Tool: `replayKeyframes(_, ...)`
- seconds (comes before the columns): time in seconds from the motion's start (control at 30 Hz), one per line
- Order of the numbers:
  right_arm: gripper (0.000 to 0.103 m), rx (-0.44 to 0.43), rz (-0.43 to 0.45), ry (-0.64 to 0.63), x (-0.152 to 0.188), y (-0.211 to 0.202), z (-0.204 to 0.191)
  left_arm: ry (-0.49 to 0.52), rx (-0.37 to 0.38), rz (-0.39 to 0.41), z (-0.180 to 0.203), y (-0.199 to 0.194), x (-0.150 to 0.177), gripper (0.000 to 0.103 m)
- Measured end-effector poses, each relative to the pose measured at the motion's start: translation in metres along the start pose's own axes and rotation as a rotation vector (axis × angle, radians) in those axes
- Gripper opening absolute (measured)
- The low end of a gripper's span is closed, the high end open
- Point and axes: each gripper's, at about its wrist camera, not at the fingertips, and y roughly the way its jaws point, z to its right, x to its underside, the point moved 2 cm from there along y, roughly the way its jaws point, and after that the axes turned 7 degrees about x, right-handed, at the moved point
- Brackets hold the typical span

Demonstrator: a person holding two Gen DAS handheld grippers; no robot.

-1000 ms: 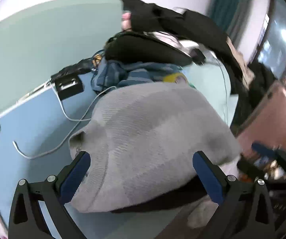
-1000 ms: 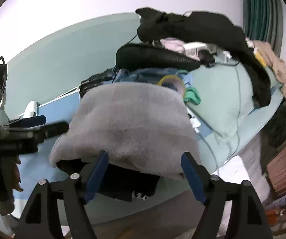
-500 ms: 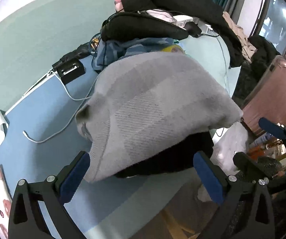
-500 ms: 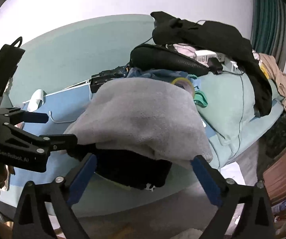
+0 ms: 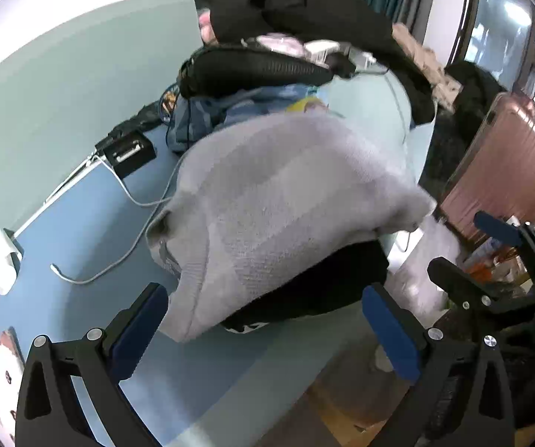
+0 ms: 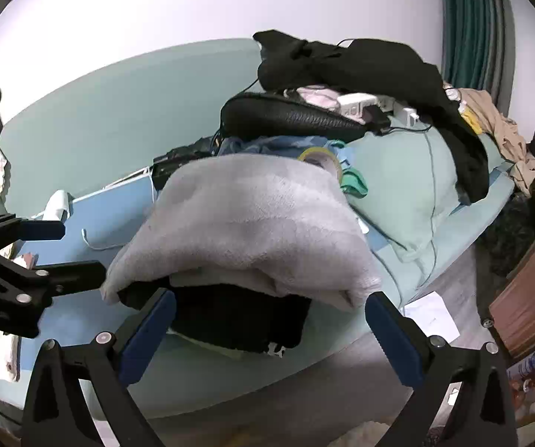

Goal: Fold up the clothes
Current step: 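Open both grippers and release the sweater on the pile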

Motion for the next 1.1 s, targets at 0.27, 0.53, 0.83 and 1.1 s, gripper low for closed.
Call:
replayKeyframes(0.27, 0.103, 0.010, 0.009, -0.016, -0.001, -0.006, -0.010, -0.020, -0.010, 0.028, -0.008, -0.006, 0.002, 0.103)
replayKeyframes(0.53, 0.103, -0.011, 0.016, -0.048, -0.002, -0.006, -0.019, -0.028, 0.036, 0.024, -0.006, -0.003, 0.004, 0.103)
replayKeyframes(0.83, 0.103, -0.012, -0.016, -0.013, 0.000, 0.000, -0.015, -0.036, 0.028, 0.010, -0.008, 0.002, 0.007, 0.103)
replayKeyframes(1.1, 0.103, -0.016, -0.024, -0.020, 0.001, 0.002, -0.017, -0.044, 0.033, 0.009, -0.009, 0.002, 0.008, 0.103)
